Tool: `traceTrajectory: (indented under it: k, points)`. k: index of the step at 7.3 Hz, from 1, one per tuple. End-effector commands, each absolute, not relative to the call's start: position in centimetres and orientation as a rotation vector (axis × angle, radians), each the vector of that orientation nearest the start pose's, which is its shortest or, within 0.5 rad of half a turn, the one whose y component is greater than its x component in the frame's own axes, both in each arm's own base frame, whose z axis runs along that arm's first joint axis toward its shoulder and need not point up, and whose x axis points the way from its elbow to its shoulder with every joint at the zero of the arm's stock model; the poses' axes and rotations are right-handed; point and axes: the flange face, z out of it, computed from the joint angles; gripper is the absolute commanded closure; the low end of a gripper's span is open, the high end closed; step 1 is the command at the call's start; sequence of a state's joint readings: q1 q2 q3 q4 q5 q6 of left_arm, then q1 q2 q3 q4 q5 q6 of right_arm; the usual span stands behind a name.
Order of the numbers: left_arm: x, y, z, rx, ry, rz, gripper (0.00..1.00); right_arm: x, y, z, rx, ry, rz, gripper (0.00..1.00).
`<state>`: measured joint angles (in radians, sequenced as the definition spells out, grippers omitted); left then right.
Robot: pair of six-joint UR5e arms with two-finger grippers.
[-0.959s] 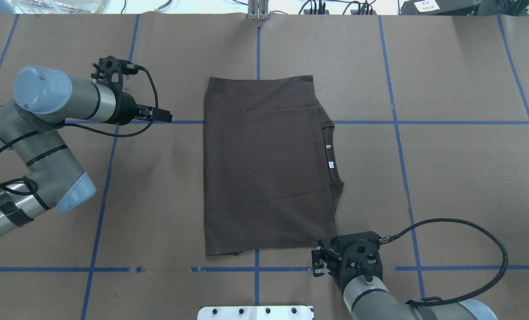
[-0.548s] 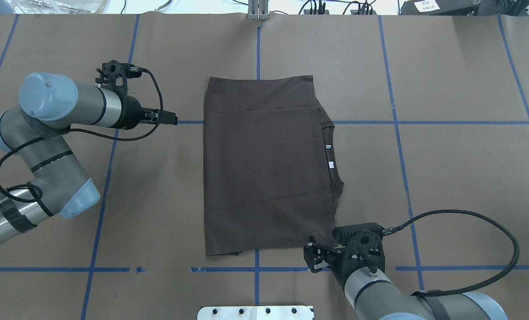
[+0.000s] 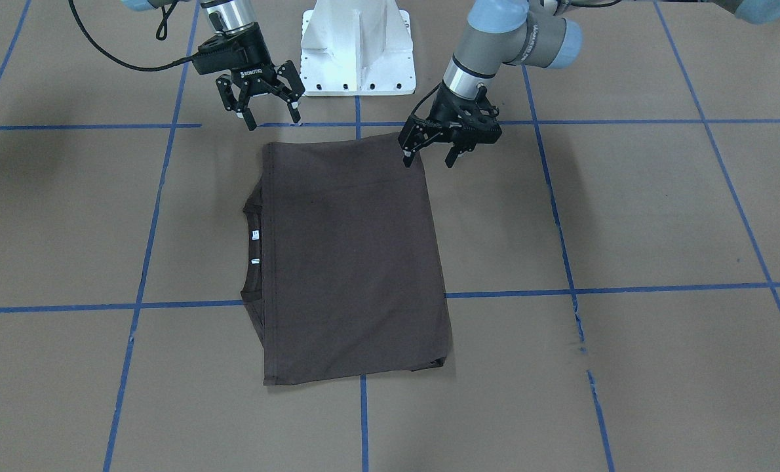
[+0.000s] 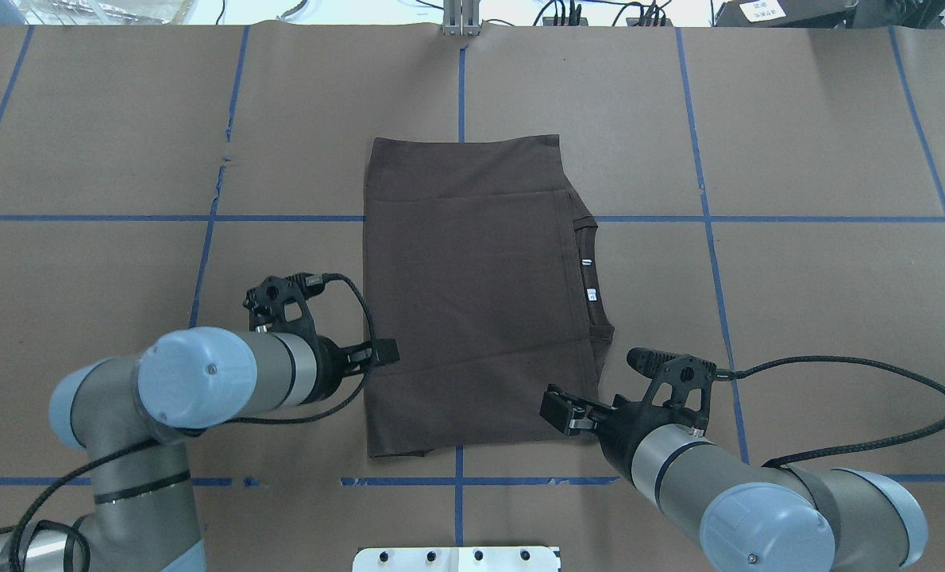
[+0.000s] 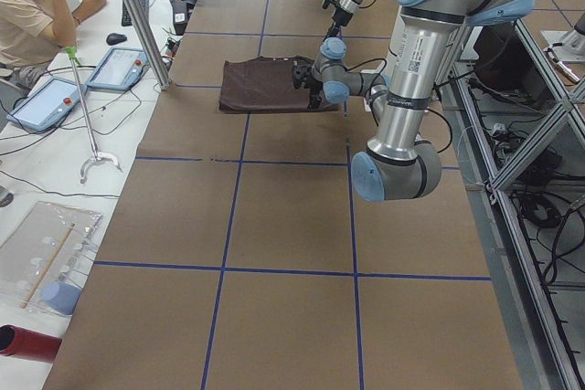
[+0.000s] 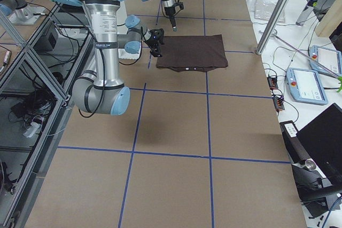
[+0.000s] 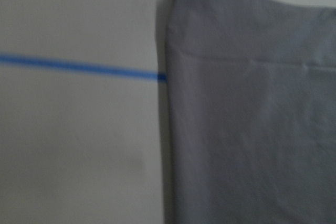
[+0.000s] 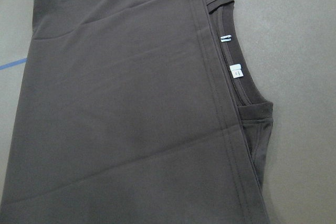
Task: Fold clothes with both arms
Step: 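Move the left gripper down to the shirt's near corner beside the right gripper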
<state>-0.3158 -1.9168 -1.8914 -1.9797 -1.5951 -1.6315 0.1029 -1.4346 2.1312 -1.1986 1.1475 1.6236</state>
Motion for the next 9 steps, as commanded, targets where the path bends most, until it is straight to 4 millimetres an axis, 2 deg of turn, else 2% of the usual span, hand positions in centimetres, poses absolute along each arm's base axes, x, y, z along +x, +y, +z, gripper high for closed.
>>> traceTrajectory:
  k: [1, 3, 4, 9]
  points:
    - [54.6, -24.6, 29.9, 0.024, 1.041, -0.381, 0.15, -46.6, -22.4, 29.0, 0.406, -1.045, 0.374, 0.0]
    - [55.1, -24.3, 29.4, 0.01, 1.052, -0.431, 0.4, -46.6, -22.4, 29.0, 0.407, -1.045, 0.372, 0.0]
    - [55.5, -23.5, 29.2, -0.006, 1.056, -0.432, 0.41, -46.6, -22.4, 29.0, 0.409, -1.045, 0.373, 0.0]
    - [55.7, -23.4, 28.9, -0.008, 1.059, -0.429, 0.42, -46.5, -22.4, 28.8, 0.41, -1.05, 0.377, 0.0]
